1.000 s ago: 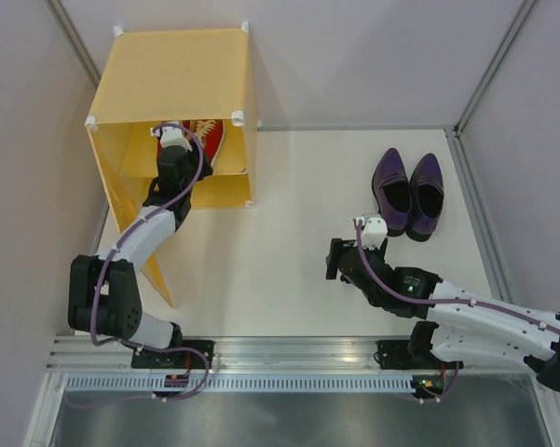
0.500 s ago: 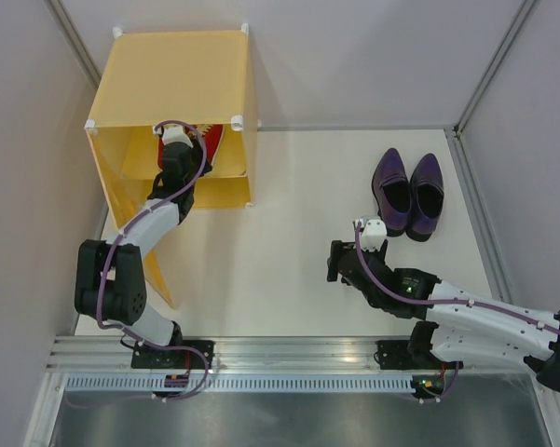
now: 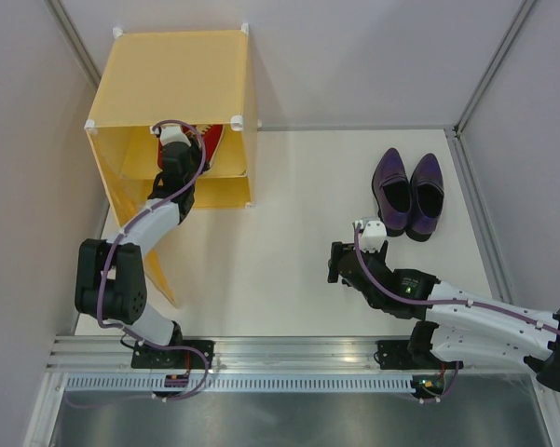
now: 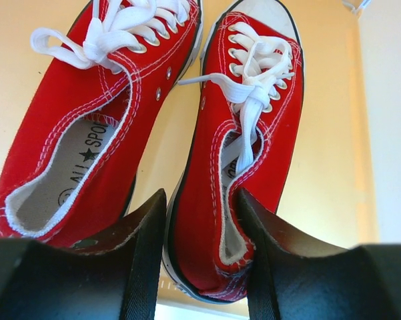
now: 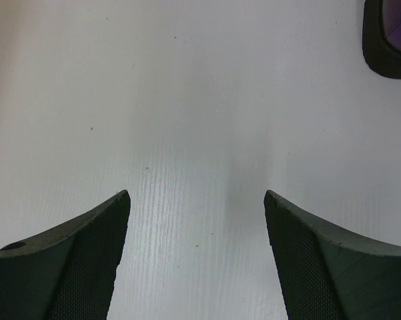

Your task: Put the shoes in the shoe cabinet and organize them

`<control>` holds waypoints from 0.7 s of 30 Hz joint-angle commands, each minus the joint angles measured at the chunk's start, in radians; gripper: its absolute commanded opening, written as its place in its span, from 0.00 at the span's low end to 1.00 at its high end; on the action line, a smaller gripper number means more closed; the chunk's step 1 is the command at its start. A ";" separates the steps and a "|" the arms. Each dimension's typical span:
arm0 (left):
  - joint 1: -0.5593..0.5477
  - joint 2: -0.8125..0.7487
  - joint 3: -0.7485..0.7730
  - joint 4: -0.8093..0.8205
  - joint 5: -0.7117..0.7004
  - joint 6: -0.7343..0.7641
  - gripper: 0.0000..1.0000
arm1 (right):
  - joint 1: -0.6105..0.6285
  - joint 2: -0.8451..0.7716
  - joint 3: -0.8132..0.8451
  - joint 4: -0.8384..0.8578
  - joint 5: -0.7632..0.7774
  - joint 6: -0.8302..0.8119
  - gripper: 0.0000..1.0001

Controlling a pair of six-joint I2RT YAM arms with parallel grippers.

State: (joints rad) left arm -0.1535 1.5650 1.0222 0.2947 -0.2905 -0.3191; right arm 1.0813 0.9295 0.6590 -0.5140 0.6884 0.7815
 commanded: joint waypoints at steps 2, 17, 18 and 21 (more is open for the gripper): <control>-0.008 0.001 0.033 0.083 -0.018 -0.038 0.33 | -0.004 -0.003 -0.002 0.008 0.010 0.007 0.85; -0.012 -0.181 -0.088 0.024 0.040 -0.037 0.82 | -0.004 -0.018 0.001 0.023 -0.026 0.010 0.85; -0.012 -0.190 -0.089 0.009 0.043 -0.041 0.84 | -0.006 -0.021 0.001 0.022 -0.026 0.009 0.85; -0.012 -0.232 -0.099 -0.032 0.071 -0.046 0.90 | -0.004 -0.029 0.004 0.023 -0.023 0.009 0.85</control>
State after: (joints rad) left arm -0.1593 1.4220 0.9180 0.2218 -0.2527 -0.3328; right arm 1.0813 0.9237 0.6586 -0.5121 0.6659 0.7822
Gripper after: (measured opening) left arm 0.885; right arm 0.849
